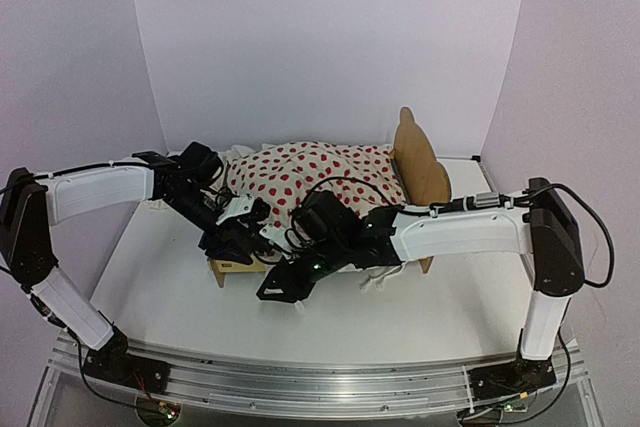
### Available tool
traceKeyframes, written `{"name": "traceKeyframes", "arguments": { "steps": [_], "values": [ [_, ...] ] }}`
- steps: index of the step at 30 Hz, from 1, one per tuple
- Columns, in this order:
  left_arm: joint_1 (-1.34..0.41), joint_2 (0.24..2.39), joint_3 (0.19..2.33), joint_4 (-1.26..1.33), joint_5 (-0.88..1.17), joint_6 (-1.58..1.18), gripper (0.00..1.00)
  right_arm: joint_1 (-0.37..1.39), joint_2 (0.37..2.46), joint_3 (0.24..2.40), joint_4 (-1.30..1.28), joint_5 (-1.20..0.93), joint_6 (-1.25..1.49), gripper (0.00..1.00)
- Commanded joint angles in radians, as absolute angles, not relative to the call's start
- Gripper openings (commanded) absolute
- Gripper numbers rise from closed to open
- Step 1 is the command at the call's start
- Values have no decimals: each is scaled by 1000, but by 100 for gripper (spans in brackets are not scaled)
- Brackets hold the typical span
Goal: Set up the pet bed
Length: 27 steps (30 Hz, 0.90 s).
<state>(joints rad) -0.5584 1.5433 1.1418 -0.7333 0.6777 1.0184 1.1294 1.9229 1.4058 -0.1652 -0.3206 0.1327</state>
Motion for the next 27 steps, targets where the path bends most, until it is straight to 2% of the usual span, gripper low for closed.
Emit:
{"name": "traceKeyframes", "arguments": {
  "steps": [1,5,8,11,14,15,19,27],
  "values": [
    [-581,1522,1099,-609,673,1013,68,1135,1797,1347,-213,-282,96,46],
    [-603,1519,1055,-547,658,1010,64,1105,1655,1270,-266,-130,86,50],
    [-622,1522,1041,-491,644,976,55,1029,1568,1242,-331,-14,142,50],
    [-635,1525,1037,-467,622,958,36,950,1528,1247,-449,173,212,48],
    [-635,1517,1053,-483,572,933,6,892,1562,1301,-603,325,258,41],
    [-634,1512,1060,-500,546,927,2,878,1577,1317,-641,365,270,40],
    [-583,1474,1082,-601,505,953,0,838,1633,1352,-741,458,302,40],
    [-454,1390,1053,-774,511,1021,0,801,1660,1350,-758,443,318,42]
  ]
}}
